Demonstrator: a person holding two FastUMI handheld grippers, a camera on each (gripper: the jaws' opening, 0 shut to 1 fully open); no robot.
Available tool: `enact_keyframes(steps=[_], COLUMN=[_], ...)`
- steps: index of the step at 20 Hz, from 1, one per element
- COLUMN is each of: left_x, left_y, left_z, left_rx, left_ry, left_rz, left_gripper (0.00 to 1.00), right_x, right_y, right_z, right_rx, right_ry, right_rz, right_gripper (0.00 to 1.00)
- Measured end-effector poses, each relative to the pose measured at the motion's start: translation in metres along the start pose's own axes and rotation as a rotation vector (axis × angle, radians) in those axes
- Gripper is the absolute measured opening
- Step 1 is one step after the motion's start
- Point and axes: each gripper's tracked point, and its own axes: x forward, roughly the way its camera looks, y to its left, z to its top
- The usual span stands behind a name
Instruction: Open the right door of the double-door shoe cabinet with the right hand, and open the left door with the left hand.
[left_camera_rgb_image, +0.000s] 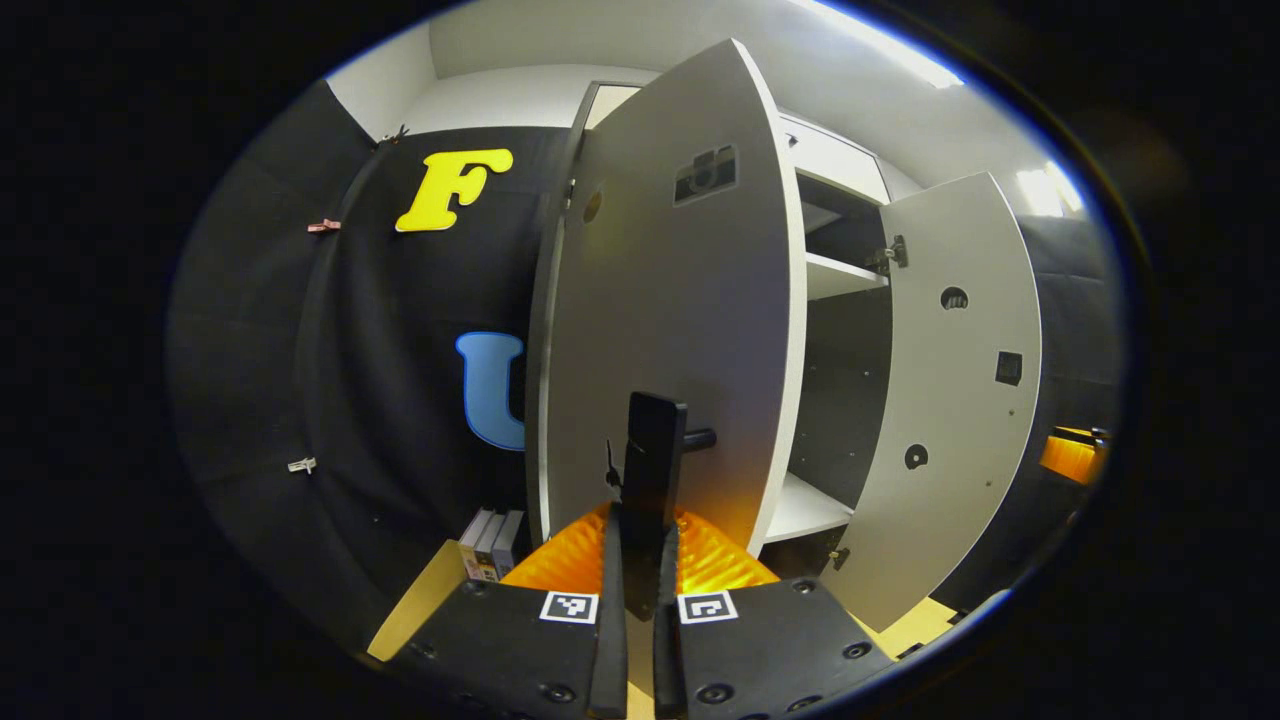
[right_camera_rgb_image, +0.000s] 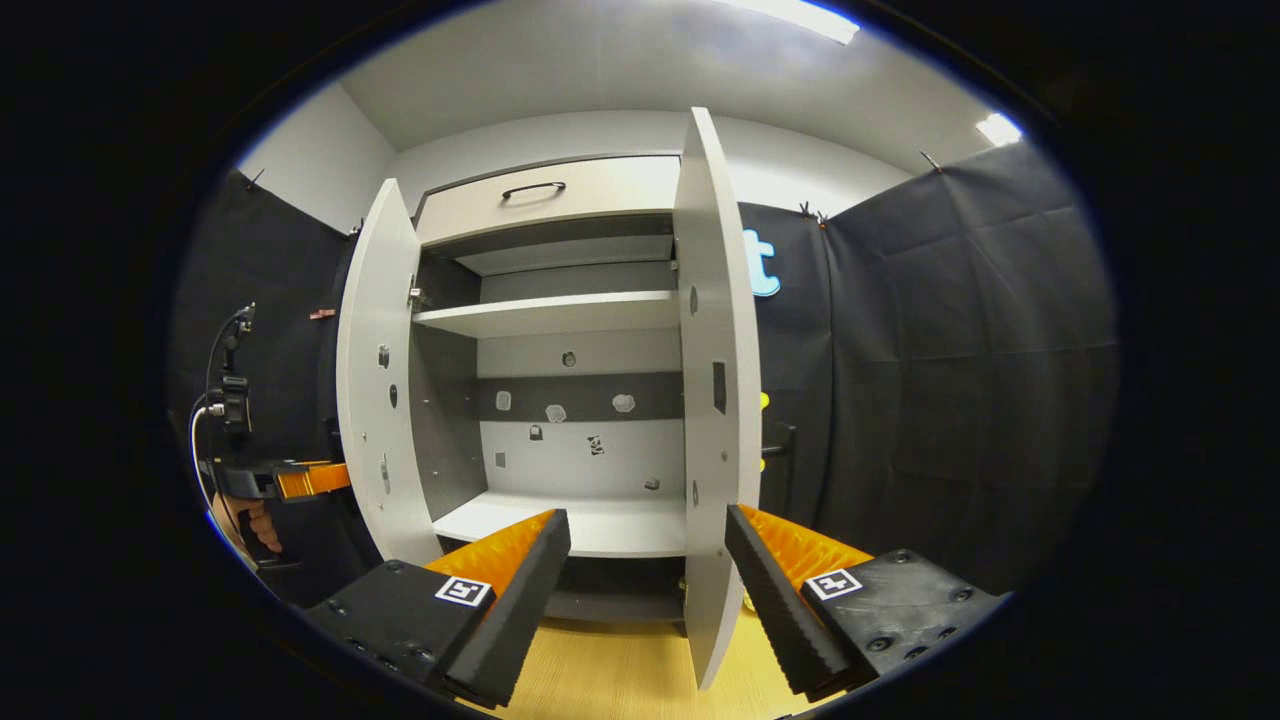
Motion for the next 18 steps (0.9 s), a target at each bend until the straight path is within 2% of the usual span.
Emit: enact_keyframes(steps=[7,10,12,13,15,16,18], left_x=[-0.012,-0.013,-0.018,-0.020,-0.019,-0.019,-0.023], left_y=[0.037,0.063,0.087,0.102,0.100,0.099,0.102], left_z=[0.001,0.000,0.000,0.001,-0.006,-0.006,-0.008], left_rx=[-0.003,0.022,0.049,0.059,0.005,-0.011,0.005], left_ry=[-0.009,0.000,0.004,0.003,0.026,0.026,0.017], left_rz=[0.048,0.083,0.119,0.137,0.060,0.039,0.040], left_gripper=[0.17,0.12,0.13,0.08,0.08,0.14,0.14], right_x=[0.000,0.000,-0.001,-0.001,0.001,0.000,0.002], right_y=[0.016,0.030,0.039,0.042,0.049,0.050,0.055], right_z=[-0.005,-0.007,-0.011,-0.012,-0.012,-0.011,-0.011], right_rx=[-0.011,-0.016,-0.031,-0.039,-0.048,-0.049,-0.052], right_ry=[0.010,0.020,0.031,0.037,0.040,0.039,0.039], right_rz=[0.019,0.039,0.058,0.066,0.076,0.082,0.082], right_gripper=[0.98,0.98,0.98,0.98,0.98,0.99,0.98])
